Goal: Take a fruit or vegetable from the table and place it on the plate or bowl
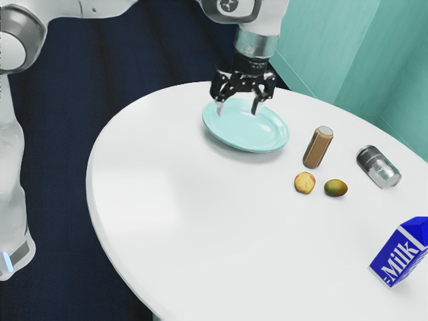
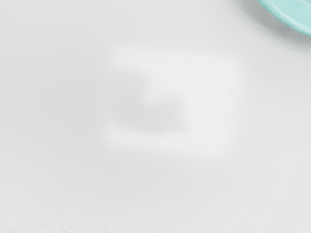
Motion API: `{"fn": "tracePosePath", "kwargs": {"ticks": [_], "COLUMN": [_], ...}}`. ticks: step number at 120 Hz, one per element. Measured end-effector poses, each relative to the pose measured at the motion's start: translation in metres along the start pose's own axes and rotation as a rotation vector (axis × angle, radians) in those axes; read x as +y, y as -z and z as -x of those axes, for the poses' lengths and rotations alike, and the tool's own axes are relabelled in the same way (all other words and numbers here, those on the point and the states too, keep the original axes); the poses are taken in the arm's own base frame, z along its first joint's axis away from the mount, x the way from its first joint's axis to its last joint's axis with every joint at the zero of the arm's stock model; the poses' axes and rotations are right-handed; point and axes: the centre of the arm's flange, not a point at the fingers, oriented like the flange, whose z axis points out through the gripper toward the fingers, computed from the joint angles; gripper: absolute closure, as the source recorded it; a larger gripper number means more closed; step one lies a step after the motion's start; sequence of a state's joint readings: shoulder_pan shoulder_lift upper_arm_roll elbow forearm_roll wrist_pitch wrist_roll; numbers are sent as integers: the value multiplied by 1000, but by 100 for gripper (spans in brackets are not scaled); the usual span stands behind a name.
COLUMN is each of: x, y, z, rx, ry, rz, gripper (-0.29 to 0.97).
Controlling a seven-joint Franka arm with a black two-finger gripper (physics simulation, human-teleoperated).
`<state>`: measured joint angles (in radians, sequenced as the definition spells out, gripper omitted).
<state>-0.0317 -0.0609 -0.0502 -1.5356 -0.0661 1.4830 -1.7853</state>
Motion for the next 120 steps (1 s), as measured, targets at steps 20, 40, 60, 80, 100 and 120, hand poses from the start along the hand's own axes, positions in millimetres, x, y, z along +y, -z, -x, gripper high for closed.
{"fn": "tracePosePath", "kwargs": {"ticks": [20,40,60,80,100,120], "x": [-3,-7,35,76,90,131], "y": [-2,24,15,-20,-27,-86], "z": [14,62,79,45,50,44], "rx": [-12,-3,39,72,73,60], "ry": [87,-18,-159,-230,-351,-428], "rz": [-12,55,85,48,57,19], "gripper": [0,0,0,0,0,0]}}
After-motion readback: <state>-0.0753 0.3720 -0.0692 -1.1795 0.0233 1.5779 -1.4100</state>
